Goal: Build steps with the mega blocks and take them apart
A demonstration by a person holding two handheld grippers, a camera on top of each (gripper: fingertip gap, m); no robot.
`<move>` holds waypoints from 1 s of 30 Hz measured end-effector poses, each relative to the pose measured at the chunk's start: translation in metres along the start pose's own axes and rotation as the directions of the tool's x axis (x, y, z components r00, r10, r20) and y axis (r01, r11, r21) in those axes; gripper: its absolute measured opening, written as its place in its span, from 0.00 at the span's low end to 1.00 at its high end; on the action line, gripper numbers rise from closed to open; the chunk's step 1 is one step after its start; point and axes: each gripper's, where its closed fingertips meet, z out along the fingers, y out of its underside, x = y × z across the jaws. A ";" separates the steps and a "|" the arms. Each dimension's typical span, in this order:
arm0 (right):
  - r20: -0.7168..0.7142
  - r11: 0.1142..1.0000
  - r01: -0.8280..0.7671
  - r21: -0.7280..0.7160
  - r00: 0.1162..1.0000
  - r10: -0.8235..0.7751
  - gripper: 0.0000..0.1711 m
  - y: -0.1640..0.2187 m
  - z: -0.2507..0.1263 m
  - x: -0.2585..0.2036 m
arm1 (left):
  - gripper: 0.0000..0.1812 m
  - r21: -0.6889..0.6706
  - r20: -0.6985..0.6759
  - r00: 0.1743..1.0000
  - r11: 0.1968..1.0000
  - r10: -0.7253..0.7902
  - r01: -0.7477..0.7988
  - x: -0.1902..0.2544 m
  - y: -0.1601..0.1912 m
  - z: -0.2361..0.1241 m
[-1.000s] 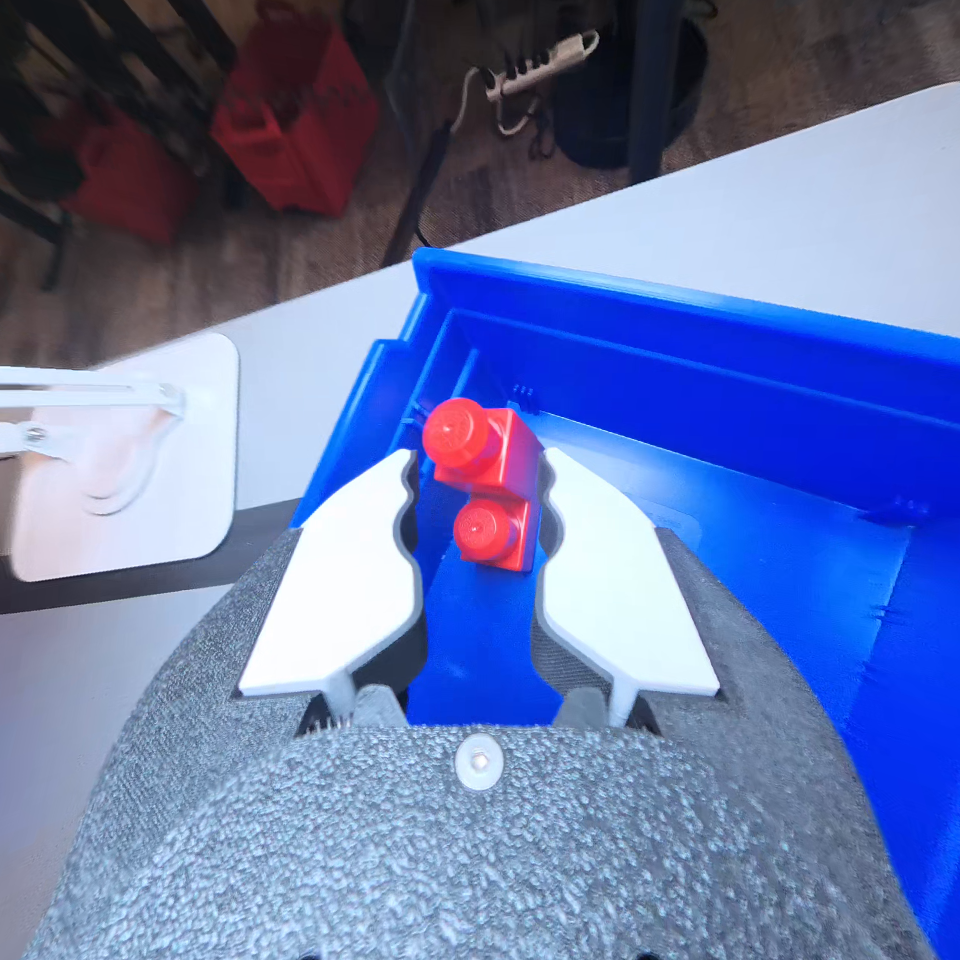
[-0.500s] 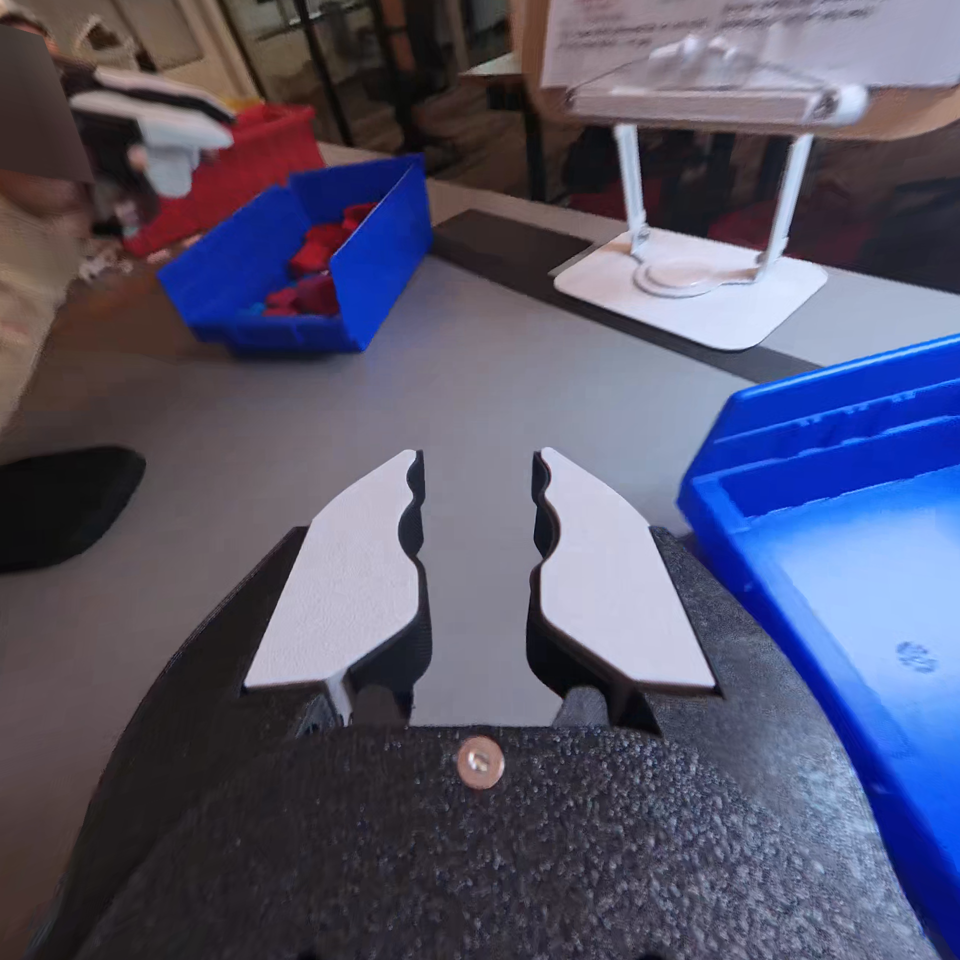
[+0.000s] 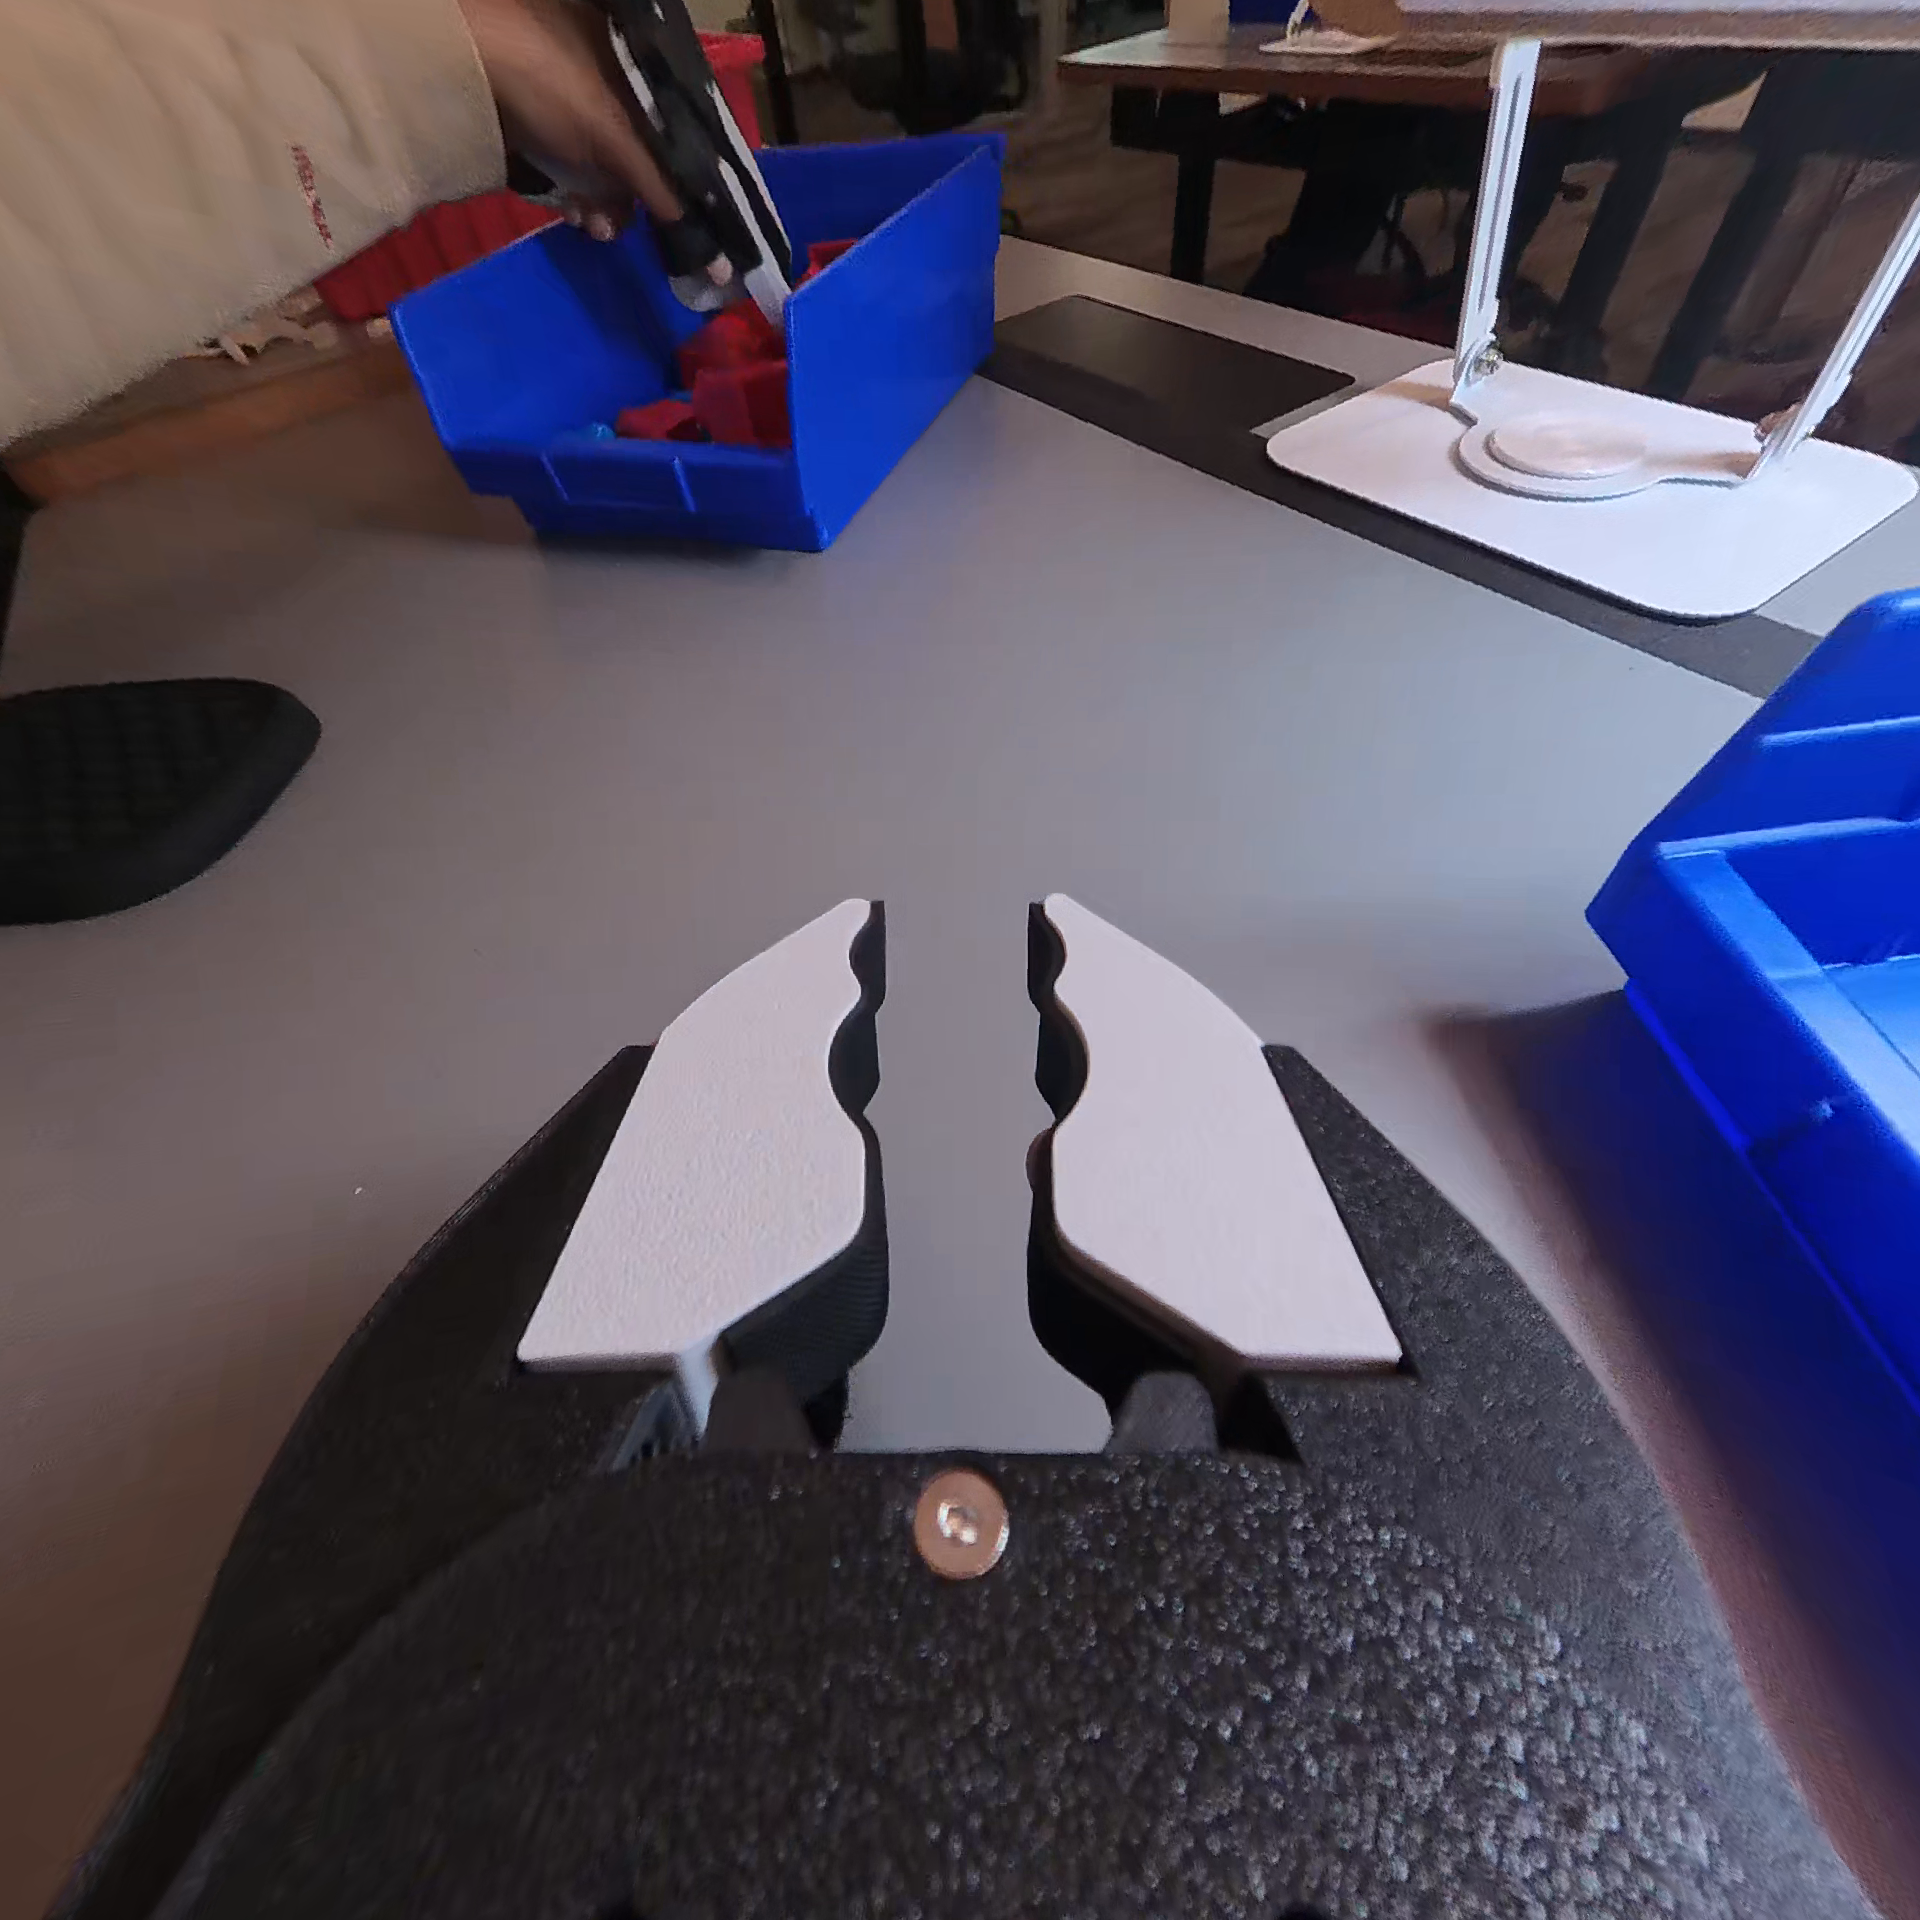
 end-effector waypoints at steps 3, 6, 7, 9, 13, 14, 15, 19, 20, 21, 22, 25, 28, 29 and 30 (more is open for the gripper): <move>-0.006 1.000 0.009 -0.011 1.000 -0.009 0.15 0.005 -0.001 0.001 | 0.16 -0.019 0.144 0.983 0.993 0.115 -0.113 -0.012 0.002 0.001; 0.001 1.000 0.008 0.000 1.000 -0.008 0.14 0.004 -0.001 -0.001 | 0.13 0.029 0.366 0.902 0.966 0.230 -0.258 -0.020 -0.010 -0.038; 0.011 1.000 -0.001 0.007 1.000 0.001 0.14 0.003 -0.001 -0.002 | 0.13 0.080 0.446 0.863 0.950 0.237 -0.302 -0.017 -0.018 -0.060; 0.037 0.999 -0.026 0.020 0.999 0.026 0.14 -0.001 0.001 -0.007 | 0.12 0.169 0.617 0.746 0.884 0.250 -0.436 0.004 -0.035 -0.115; 0.122 0.992 -0.123 0.030 0.985 0.119 0.24 -0.008 0.011 -0.024 | 0.12 0.318 0.754 0.589 0.623 0.290 -0.714 0.132 -0.054 -0.188; 0.164 0.987 -0.160 0.027 0.975 0.153 0.27 -0.011 0.014 -0.032 | 0.13 0.356 0.757 0.574 0.540 0.311 -0.762 0.174 -0.054 -0.195; 0.212 0.981 -0.193 0.023 0.960 0.184 0.29 -0.015 0.017 -0.040 | 0.12 0.387 0.761 0.555 0.451 0.337 -0.804 0.217 -0.053 -0.199; 0.381 0.930 -0.367 0.016 0.862 0.334 0.33 -0.036 0.027 -0.065 | 0.12 0.388 0.831 0.443 0.220 0.337 -0.895 0.334 -0.046 -0.199; 0.401 0.908 -0.418 0.019 0.835 0.376 0.33 -0.041 0.029 -0.068 | 0.12 0.393 0.825 0.445 0.211 0.349 -0.895 0.348 -0.045 -0.194; 0.395 0.892 -0.452 0.021 0.823 0.408 0.33 -0.044 0.032 -0.068 | 0.12 0.406 0.811 0.457 0.212 0.366 -0.889 0.359 -0.044 -0.188; 0.357 0.884 -0.468 0.020 0.829 0.431 0.34 -0.042 0.036 -0.065 | 0.12 0.409 0.807 0.457 0.204 0.374 -0.889 0.367 -0.044 -0.185; 0.341 0.886 -0.464 0.020 0.836 0.430 0.34 -0.039 0.046 -0.071 | 0.12 0.394 0.801 0.431 0.176 0.415 -0.902 0.386 -0.041 -0.176; 0.305 0.904 -0.428 -0.008 0.860 0.409 0.31 -0.024 0.053 -0.074 | 0.12 0.389 0.796 0.417 0.156 0.440 -0.908 0.396 -0.036 -0.169; 0.275 0.905 -0.425 -0.009 0.869 0.411 0.22 -0.019 0.054 -0.069 | 0.12 0.406 0.788 0.425 0.143 0.446 -0.903 0.399 -0.034 -0.169; 0.284 0.902 -0.432 -0.011 0.864 0.417 0.20 -0.017 0.053 -0.068 | 0.12 0.415 0.783 0.431 0.139 0.448 -0.899 0.401 -0.032 -0.169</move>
